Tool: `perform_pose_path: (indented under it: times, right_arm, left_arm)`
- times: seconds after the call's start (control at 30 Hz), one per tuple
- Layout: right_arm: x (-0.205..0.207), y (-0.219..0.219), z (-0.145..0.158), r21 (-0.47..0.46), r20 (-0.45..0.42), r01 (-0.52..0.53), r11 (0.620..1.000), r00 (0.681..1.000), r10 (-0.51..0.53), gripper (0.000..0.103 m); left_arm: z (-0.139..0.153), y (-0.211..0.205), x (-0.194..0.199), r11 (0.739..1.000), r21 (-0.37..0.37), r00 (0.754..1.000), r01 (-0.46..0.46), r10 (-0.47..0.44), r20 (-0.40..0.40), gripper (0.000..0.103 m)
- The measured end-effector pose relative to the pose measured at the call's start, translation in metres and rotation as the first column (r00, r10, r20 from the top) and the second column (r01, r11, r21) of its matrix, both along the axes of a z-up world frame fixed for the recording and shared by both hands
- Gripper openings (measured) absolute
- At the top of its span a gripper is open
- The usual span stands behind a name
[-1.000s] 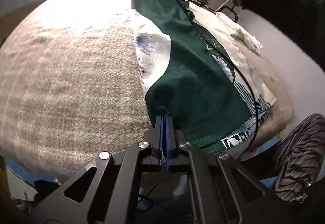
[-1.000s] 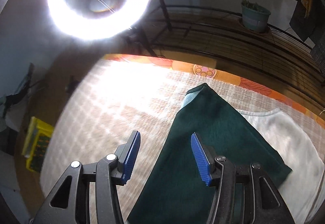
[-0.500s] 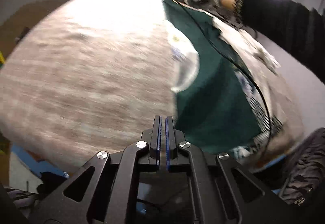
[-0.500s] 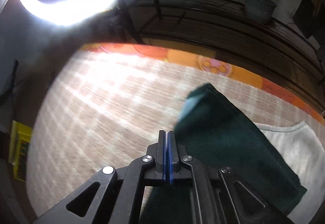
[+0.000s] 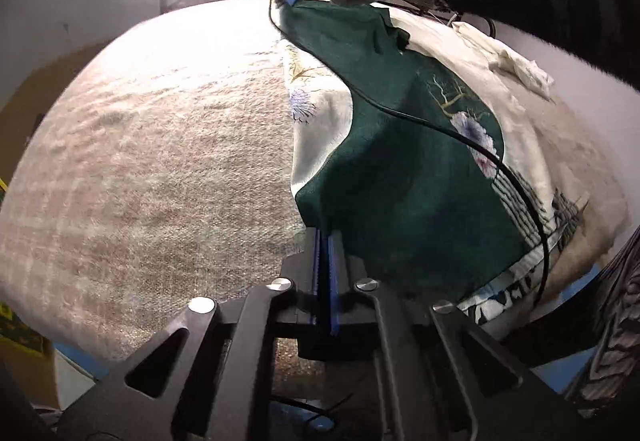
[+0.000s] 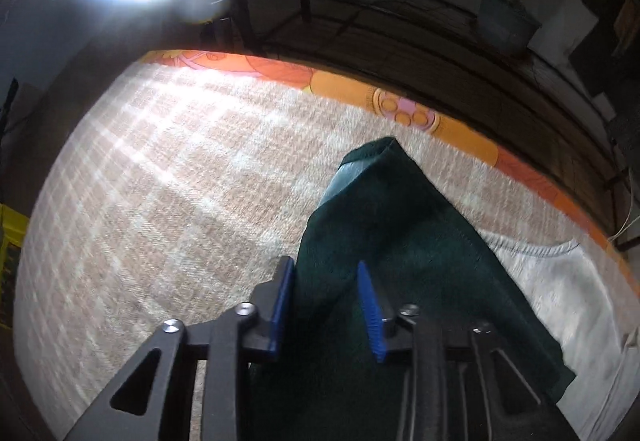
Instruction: Fold small clothes
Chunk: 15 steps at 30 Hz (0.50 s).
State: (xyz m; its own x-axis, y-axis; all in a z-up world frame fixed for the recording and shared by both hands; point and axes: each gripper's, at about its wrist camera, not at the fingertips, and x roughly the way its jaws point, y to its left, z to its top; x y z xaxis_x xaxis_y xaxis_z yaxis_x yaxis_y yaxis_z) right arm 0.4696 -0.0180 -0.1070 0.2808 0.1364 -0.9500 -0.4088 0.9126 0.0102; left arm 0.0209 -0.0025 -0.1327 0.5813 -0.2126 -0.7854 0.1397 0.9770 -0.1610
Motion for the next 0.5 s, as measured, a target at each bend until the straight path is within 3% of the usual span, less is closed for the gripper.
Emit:
perform_pose_path:
  times: [0.03,0.23,0.33,0.43,0.5]
  right_arm:
    - [0.002,-0.002,0.001,0.011,-0.005,0.002,1.0,1.0,-0.002,0.001]
    - [0.012,-0.007,0.036,0.131,0.01,0.05,0.99,0.999,-0.052,0.0]
    - [0.015,0.003,0.036,0.141,-0.006,0.056,0.988,0.998,-0.055,0.0]
    - [0.027,0.015,0.026,0.196,-0.054,0.085,0.977,0.996,-0.076,0.004]
    - [0.023,0.029,0.023,0.255,-0.085,0.062,0.965,0.996,-0.042,0.019]
  left_arm:
    - [-0.001,0.004,0.0,0.999,-0.033,1.0,-0.022,0.022,-0.005,0.0]
    - [-0.001,0.038,-0.013,0.983,-0.11,0.989,-0.15,0.15,-0.002,0.0]
    - [-0.007,0.04,-0.014,0.976,-0.144,0.987,-0.161,0.158,-0.03,0.0]
    - [-0.007,0.034,-0.02,0.981,-0.111,0.987,-0.16,0.158,-0.03,0.0]
    - [-0.001,0.03,-0.022,0.983,-0.07,0.986,-0.167,0.168,0.003,0.0]
